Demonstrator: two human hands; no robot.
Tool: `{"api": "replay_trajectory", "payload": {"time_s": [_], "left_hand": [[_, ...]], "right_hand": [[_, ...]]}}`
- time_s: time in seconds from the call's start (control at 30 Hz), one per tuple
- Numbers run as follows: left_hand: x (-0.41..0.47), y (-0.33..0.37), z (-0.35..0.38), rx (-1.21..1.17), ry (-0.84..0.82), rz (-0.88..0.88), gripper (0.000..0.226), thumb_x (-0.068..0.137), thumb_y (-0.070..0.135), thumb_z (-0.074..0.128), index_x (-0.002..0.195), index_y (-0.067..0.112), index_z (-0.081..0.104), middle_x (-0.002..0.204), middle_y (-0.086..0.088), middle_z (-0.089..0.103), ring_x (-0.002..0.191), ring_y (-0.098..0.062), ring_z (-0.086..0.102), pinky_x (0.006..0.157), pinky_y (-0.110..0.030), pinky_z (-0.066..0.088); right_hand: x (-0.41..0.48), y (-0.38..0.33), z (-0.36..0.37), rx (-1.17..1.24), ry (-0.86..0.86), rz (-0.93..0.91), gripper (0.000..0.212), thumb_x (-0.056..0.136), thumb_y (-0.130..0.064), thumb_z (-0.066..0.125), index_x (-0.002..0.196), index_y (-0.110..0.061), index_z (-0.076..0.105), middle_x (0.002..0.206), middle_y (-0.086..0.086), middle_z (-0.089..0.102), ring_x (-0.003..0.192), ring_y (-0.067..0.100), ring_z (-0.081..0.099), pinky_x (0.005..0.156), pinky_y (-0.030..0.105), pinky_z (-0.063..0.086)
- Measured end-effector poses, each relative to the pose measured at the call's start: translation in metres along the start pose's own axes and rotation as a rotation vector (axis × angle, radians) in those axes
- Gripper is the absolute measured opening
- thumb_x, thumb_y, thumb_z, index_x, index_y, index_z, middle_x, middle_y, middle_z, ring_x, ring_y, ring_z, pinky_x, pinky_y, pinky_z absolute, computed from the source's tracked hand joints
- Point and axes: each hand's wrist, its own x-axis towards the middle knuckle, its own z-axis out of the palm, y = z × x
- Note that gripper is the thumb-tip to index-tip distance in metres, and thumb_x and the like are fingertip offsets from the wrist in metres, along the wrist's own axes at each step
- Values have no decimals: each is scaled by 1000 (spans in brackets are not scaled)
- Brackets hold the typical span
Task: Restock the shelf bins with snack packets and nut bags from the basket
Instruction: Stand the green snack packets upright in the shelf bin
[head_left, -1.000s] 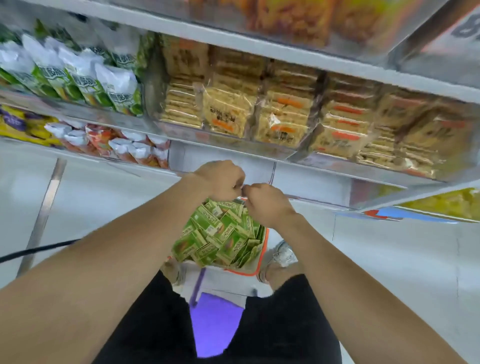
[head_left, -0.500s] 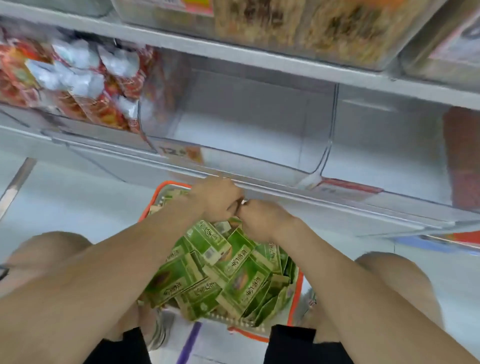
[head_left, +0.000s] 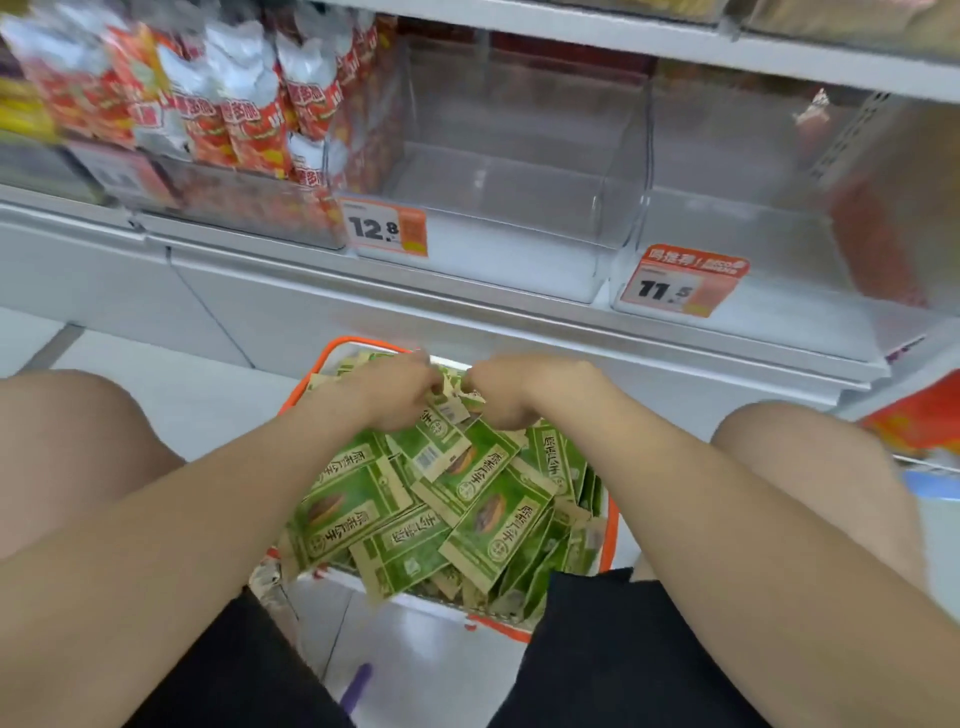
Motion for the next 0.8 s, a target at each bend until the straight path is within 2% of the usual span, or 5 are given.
{"api": "replay_trajectory", "payload": {"time_s": [0.1, 0.23, 0.47, 0.63, 0.8], "left_hand": [[-25, -16, 18, -49, -96, -98, 75, 90, 13, 61, 159, 30, 36, 158, -7, 36, 138, -36, 49, 110, -52, 46], [-48, -33, 36, -117, -249, -146, 90, 94, 13, 63, 165, 36, 13, 155, -8, 38, 126, -33, 57, 97, -45, 55], [-38, -41, 50, -304, -92, -209, 95, 87, 5, 68, 166, 18, 17, 156, -15, 33, 134, -36, 53, 110, -43, 47], [-6, -35, 46, -309, -128, -262, 91, 88, 2, 64, 162, 34, 21, 133, -12, 61, 116, -34, 60, 88, -44, 55], [27, -34, 19, -465, 38, -490, 37, 96, 23, 49, 131, 14, 57, 124, -18, 68, 109, -35, 61, 90, -43, 51]], "right_hand": [[-4, -13, 5, 22, 38, -23, 50, 98, -13, 53, 148, -20, 53, 140, 8, 62, 118, 30, 63, 94, 43, 57], [9, -30, 7, 2, 44, -24, 47, 96, -11, 53, 142, -22, 56, 130, 8, 64, 107, 27, 65, 80, 41, 59], [47, -59, 28, 111, 45, -42, 72, 90, -49, 72, 143, -10, 41, 106, 3, 65, 88, 22, 62, 72, 37, 55], [50, -57, 64, 0, 163, -11, 88, 76, -60, 81, 138, -20, 33, 96, 3, 54, 84, 24, 59, 68, 39, 57], [55, -38, 53, 260, 249, -17, 69, 74, -52, 80, 115, -23, 32, 89, 2, 52, 77, 21, 56, 57, 36, 46]]}}
